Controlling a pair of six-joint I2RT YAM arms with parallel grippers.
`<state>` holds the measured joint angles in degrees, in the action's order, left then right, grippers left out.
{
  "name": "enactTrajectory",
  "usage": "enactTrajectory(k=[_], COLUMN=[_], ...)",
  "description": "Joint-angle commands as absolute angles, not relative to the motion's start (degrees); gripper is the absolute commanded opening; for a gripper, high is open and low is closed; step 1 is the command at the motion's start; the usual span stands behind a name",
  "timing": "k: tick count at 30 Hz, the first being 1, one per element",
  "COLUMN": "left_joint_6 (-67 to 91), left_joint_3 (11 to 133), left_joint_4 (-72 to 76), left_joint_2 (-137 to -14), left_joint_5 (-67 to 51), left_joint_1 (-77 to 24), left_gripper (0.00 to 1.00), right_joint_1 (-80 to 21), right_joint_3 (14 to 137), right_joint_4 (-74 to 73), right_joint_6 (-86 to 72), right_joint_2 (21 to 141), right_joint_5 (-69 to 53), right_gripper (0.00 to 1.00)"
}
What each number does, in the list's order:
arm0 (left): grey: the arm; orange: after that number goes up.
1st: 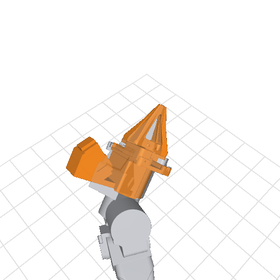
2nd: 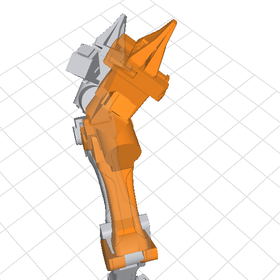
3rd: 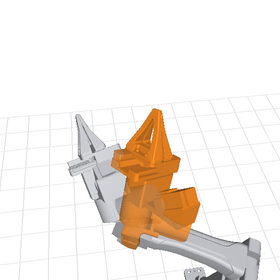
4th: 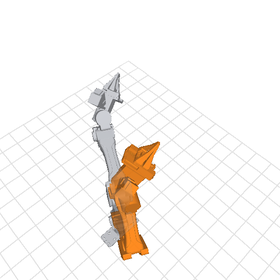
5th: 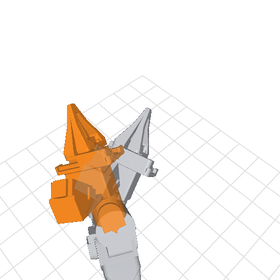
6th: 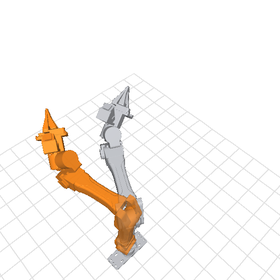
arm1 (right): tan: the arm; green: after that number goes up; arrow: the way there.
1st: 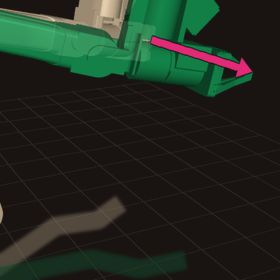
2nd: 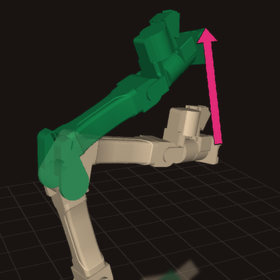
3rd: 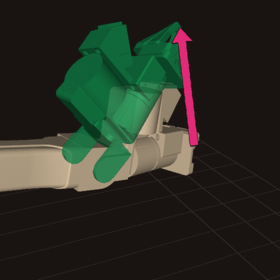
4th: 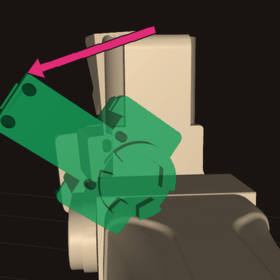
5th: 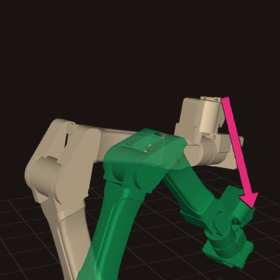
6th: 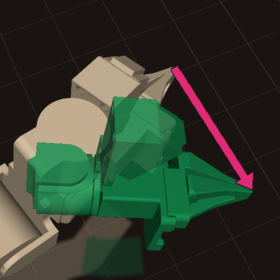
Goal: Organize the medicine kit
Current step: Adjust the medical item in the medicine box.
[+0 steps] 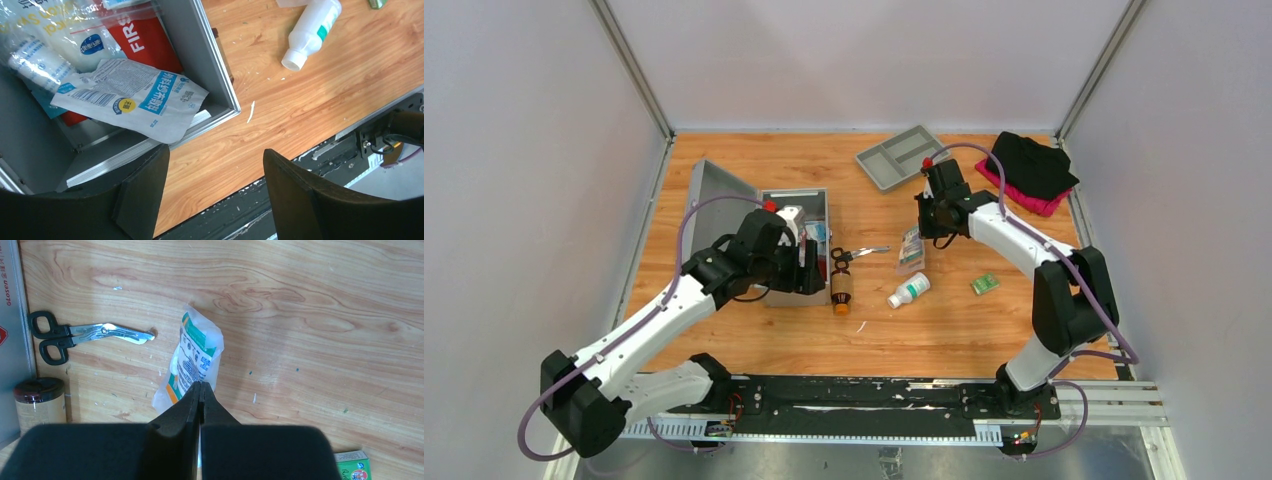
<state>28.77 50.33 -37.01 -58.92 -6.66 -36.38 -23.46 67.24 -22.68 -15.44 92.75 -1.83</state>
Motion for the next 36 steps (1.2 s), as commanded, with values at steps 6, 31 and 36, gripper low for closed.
enactTrajectory(k=[6,31,36], left_joint_6=[27.59,27.4,26.67], left_joint_3=[48.29,50.61,52.2], left_joint_4=[-33.4,-16.96,-18.27], left_joint_2=[-61.16,-77.58,-77.24], left_joint_5=[-5.39,-8.13,-3.44], left_joint_1=[-35.64,-29.75,-29.37], left_gripper=[0.75,0.82,0.72], right_joint_1=[-22.7,-22.72,-22.68], right_joint_3=[65.31,61.72,60.66], right_joint_4=[-23.91,-24.47,-24.61], right_joint_6=[-16.35,-16.7,-16.56], right_joint_2=[90.14,76.46,71.94], right_joint_5=[-1.47,5.74,6.57], right_gripper=[0.0,0.0,0.0])
